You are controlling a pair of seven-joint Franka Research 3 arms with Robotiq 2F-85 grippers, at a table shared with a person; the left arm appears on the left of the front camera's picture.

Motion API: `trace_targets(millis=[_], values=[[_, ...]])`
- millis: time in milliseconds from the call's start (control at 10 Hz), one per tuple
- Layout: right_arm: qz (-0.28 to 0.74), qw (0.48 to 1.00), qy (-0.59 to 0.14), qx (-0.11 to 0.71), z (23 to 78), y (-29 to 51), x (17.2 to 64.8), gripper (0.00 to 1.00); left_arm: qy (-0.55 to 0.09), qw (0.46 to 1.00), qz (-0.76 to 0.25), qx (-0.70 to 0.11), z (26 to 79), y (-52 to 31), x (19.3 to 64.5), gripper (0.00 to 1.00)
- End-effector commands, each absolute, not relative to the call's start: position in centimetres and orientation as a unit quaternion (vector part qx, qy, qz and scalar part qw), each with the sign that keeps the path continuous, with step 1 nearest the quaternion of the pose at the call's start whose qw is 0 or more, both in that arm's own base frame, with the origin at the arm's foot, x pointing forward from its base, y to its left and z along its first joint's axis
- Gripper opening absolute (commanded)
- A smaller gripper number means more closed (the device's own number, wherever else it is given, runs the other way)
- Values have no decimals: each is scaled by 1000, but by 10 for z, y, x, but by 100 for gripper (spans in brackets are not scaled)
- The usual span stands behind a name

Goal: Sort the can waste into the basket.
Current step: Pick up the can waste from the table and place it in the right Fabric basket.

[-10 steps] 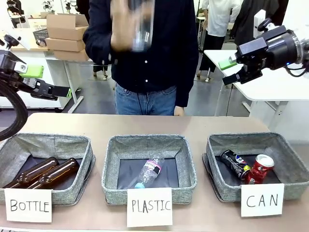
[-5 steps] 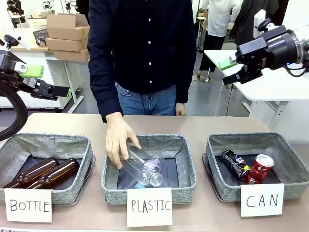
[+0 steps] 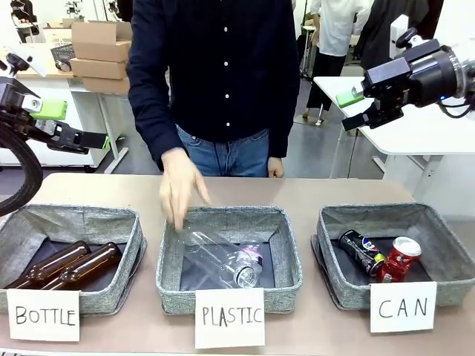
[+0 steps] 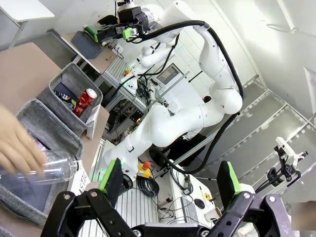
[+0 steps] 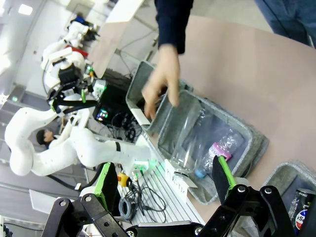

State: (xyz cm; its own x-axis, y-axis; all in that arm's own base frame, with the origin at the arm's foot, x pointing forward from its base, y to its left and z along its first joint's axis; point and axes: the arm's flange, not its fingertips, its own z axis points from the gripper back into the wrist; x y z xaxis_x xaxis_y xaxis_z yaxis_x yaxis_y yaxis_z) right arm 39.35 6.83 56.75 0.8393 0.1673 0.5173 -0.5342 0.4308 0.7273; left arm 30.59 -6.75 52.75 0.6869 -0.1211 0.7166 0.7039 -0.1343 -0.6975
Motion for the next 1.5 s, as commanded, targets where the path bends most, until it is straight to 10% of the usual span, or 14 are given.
trace_targets(millis=[0,1400], values=[[221,821,-190,490,567,67,394,100,-222,611,-335,-682,530,-66,306,100],[221,821,-190,490,567,67,394,100,-222,611,-335,-682,530,-66,306,100]])
